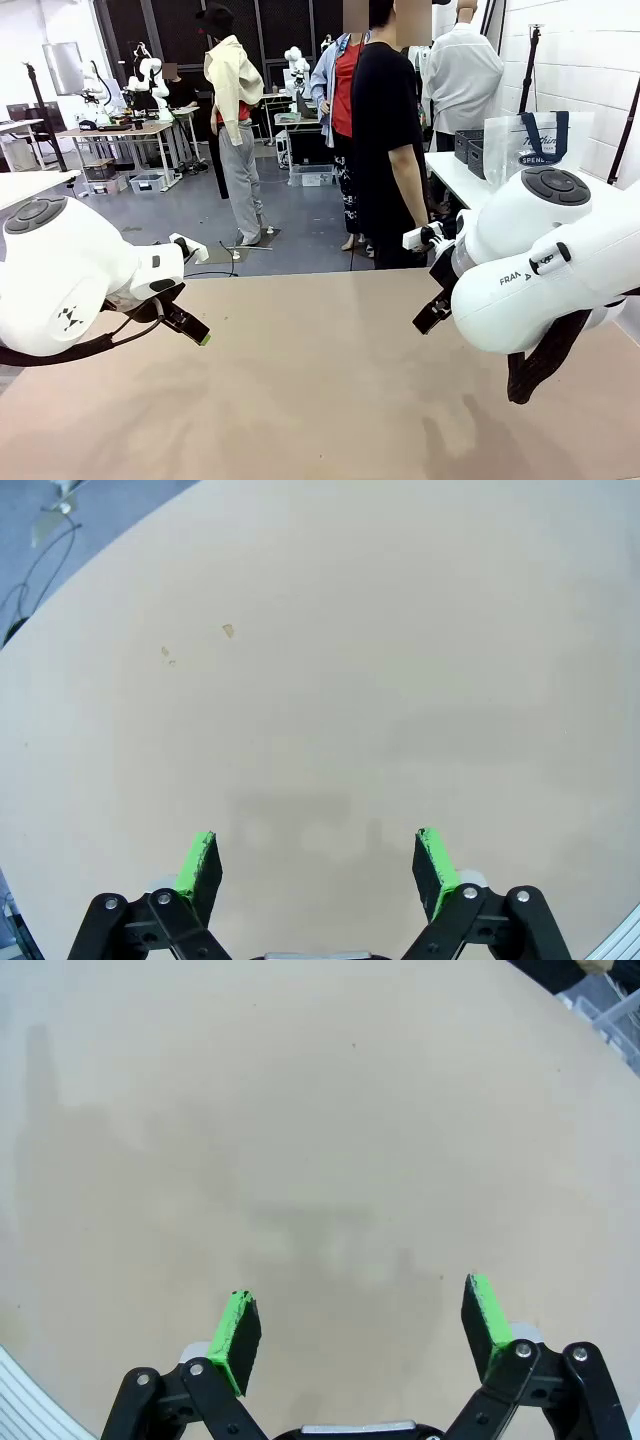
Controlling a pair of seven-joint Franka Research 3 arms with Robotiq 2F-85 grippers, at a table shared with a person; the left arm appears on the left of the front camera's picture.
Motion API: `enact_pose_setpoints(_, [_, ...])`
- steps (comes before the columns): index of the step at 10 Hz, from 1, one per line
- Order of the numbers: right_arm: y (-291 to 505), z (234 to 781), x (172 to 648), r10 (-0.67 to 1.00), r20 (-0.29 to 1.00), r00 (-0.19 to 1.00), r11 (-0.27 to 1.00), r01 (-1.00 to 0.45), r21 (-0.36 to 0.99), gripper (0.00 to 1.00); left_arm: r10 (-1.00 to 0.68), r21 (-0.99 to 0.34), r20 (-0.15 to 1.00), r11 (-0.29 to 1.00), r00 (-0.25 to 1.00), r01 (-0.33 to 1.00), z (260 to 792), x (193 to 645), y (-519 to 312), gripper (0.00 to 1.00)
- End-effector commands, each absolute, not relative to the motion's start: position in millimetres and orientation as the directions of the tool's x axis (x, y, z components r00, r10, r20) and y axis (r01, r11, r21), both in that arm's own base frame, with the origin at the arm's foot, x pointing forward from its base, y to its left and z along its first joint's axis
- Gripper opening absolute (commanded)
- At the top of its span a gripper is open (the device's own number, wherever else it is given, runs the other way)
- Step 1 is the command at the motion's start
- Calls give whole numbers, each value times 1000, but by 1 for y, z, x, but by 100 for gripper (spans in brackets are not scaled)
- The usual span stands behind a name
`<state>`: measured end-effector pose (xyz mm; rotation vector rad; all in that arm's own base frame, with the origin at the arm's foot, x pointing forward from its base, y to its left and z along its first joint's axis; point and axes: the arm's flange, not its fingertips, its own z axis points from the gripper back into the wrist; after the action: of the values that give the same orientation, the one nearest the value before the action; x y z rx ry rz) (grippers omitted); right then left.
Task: Transfer purchased items from the store into the shopping bag.
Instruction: Open the Reusable shopping bag in the center of the table.
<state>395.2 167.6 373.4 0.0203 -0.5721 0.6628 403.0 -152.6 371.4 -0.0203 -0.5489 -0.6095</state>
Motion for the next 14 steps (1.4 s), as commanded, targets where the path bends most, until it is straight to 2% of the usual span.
enact_pose_setpoints(1, [168,373,395,576,508,641,794,-587,-160,100,-535,138,496,826,684,546,371,404,-151,100])
enact_pose_setpoints(14, [168,373,395,576,508,641,794,-587,-160,100,-535,138,496,826,684,546,371,404,-151,100])
